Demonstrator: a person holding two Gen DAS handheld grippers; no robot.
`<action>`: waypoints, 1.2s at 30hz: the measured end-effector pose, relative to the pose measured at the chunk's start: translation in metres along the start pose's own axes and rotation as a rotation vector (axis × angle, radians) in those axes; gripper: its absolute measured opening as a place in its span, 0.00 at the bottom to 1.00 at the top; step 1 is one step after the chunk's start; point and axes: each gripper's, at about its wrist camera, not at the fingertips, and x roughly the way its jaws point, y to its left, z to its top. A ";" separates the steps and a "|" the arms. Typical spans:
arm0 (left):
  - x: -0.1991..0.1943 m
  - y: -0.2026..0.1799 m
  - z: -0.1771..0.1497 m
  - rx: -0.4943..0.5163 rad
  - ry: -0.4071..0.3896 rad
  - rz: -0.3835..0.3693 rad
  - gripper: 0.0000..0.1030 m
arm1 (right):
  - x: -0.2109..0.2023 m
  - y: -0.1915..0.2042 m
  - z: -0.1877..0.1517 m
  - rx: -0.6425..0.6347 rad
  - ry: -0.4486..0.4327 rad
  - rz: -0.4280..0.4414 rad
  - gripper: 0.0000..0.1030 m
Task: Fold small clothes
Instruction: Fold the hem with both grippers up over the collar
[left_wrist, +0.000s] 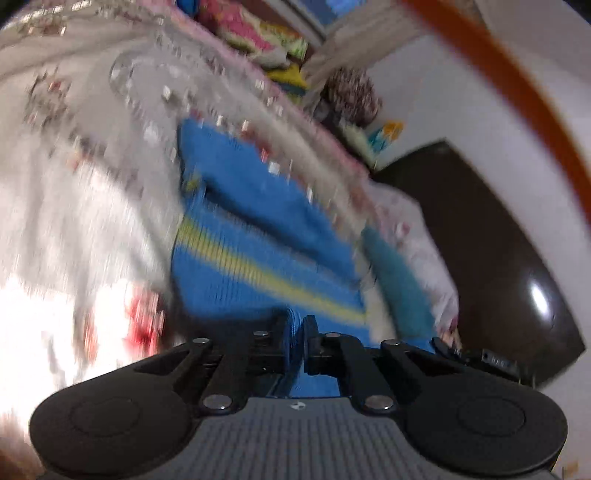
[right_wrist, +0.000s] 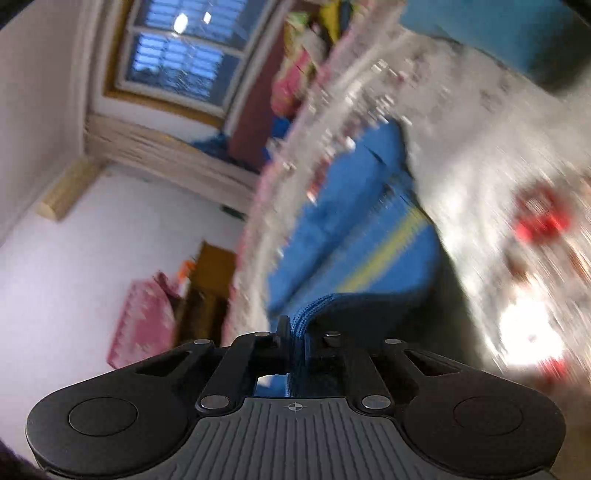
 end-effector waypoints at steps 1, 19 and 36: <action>0.002 -0.002 0.009 0.000 -0.022 -0.011 0.12 | 0.006 0.004 0.009 -0.006 -0.018 0.009 0.07; 0.035 -0.001 0.037 0.268 0.111 0.094 0.14 | 0.095 -0.024 0.073 0.036 -0.041 -0.116 0.07; 0.008 -0.072 -0.042 1.030 0.150 0.334 0.57 | 0.084 -0.024 0.055 0.027 -0.005 -0.151 0.07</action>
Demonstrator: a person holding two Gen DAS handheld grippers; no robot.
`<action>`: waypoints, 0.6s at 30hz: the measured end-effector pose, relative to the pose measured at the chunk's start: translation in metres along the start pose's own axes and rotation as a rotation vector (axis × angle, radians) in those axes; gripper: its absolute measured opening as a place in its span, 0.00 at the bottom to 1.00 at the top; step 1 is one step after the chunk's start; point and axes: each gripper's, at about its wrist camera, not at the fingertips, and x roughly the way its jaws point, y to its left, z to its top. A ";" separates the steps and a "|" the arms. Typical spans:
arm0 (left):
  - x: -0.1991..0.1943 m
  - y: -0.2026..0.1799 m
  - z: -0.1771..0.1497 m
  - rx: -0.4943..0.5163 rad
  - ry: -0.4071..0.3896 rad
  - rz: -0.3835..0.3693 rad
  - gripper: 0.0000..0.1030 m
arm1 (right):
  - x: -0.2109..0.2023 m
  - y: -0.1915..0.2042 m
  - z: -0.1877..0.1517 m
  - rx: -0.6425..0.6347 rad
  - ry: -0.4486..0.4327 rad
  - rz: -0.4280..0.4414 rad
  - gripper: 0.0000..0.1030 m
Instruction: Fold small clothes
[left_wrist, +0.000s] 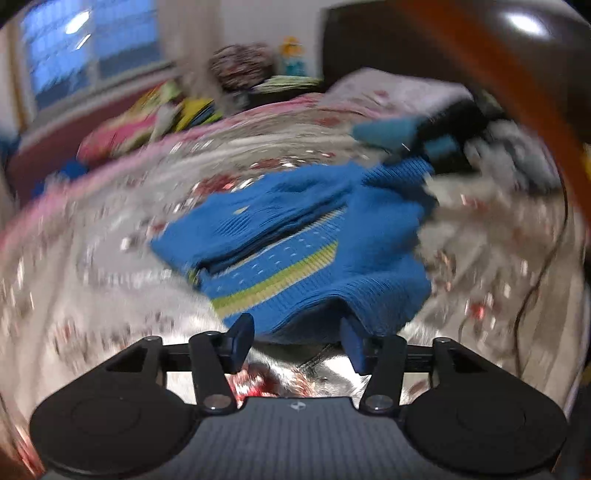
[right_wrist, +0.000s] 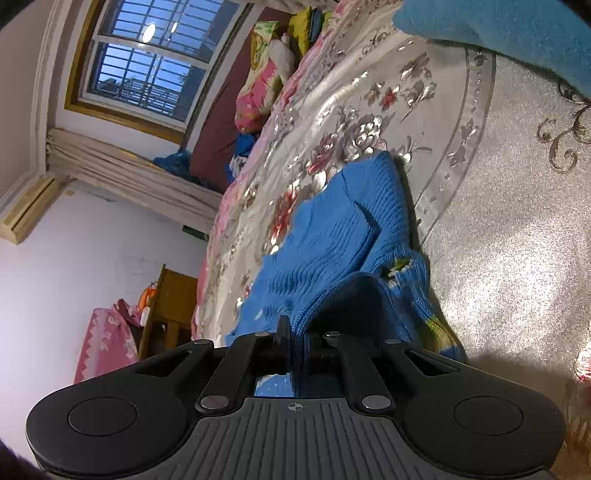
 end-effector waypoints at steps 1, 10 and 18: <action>0.001 -0.007 0.001 0.060 -0.007 0.013 0.61 | 0.000 0.000 0.000 -0.002 0.002 -0.002 0.07; 0.029 -0.057 0.001 0.551 -0.017 0.130 0.56 | 0.003 0.000 -0.003 -0.010 0.024 -0.006 0.08; 0.026 -0.044 0.004 0.555 0.037 0.083 0.32 | 0.000 0.001 -0.002 -0.027 0.032 -0.001 0.07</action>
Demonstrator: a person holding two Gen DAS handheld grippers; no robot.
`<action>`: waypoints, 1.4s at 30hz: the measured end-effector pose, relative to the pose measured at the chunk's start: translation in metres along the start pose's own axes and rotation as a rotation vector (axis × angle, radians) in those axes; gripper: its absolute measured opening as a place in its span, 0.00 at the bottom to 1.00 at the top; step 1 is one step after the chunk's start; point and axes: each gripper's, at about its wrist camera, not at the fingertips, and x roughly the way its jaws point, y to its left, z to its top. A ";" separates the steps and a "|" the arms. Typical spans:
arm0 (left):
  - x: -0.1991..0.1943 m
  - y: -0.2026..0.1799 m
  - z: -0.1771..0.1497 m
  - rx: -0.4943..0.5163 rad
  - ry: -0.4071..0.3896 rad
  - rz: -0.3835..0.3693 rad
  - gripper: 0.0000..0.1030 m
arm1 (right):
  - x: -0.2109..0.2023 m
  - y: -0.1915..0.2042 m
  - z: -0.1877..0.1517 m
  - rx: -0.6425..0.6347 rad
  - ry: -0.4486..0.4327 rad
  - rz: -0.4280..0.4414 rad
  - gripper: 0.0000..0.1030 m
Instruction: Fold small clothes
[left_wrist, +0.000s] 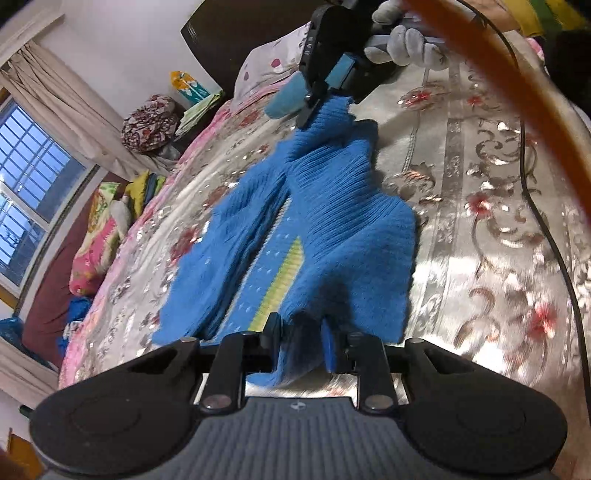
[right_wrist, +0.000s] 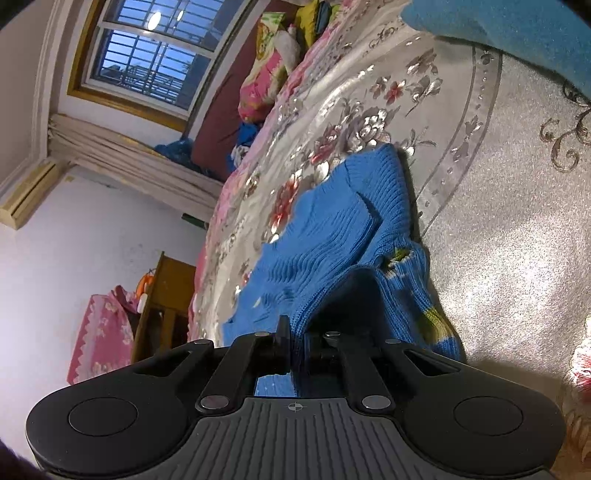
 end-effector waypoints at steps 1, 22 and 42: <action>-0.002 0.001 -0.002 -0.001 0.004 0.004 0.33 | 0.001 0.000 0.000 0.001 0.002 0.001 0.08; 0.009 0.050 0.022 -0.373 -0.115 -0.028 0.15 | 0.000 0.014 0.005 -0.004 -0.023 0.059 0.07; 0.121 0.169 -0.052 -1.089 0.001 0.113 0.14 | 0.076 0.008 0.085 0.005 -0.148 -0.095 0.11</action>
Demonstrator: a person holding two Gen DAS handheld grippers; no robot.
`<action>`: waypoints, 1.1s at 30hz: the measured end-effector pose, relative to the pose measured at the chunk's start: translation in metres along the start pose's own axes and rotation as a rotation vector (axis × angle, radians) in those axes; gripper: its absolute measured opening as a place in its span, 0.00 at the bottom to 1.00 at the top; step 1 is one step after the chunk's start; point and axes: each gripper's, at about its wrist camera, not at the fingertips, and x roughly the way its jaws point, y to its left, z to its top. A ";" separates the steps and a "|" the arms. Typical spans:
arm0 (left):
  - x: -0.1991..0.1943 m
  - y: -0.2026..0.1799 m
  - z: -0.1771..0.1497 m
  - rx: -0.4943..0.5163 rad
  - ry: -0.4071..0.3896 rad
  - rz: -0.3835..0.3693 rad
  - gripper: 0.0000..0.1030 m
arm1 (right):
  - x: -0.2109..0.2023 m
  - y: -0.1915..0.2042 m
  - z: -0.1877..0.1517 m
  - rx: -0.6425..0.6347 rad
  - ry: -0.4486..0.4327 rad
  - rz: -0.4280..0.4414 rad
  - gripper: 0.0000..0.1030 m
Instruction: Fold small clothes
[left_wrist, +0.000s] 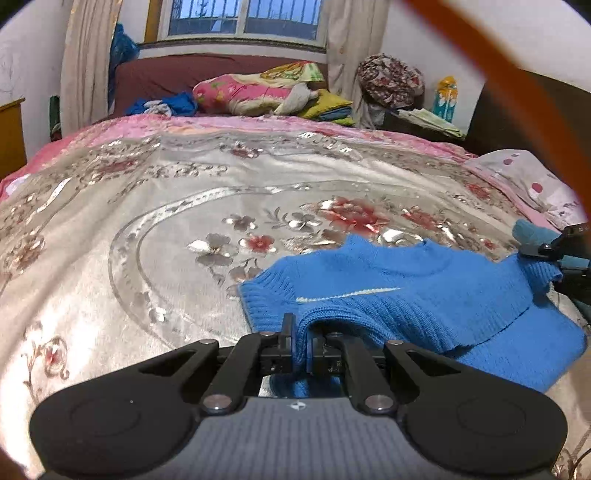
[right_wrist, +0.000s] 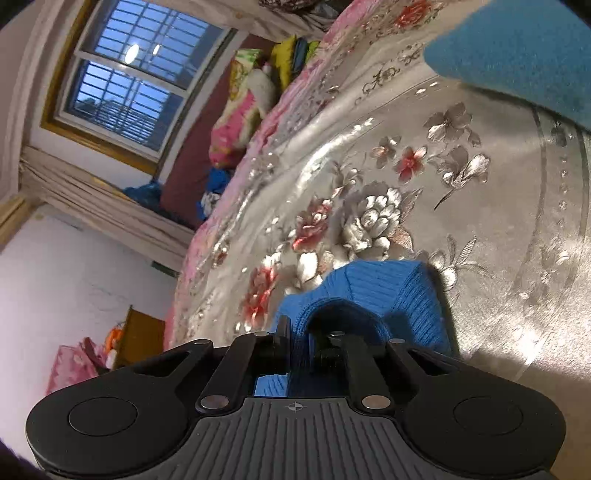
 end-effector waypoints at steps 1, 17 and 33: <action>0.000 0.001 0.002 -0.006 0.000 -0.004 0.14 | -0.001 0.001 0.000 -0.012 0.001 -0.007 0.11; 0.022 0.043 0.018 -0.375 0.035 -0.081 0.15 | 0.003 -0.006 0.014 0.026 -0.009 -0.043 0.24; 0.030 0.071 0.019 -0.647 0.014 -0.089 0.15 | 0.002 -0.002 0.022 0.017 -0.028 -0.044 0.35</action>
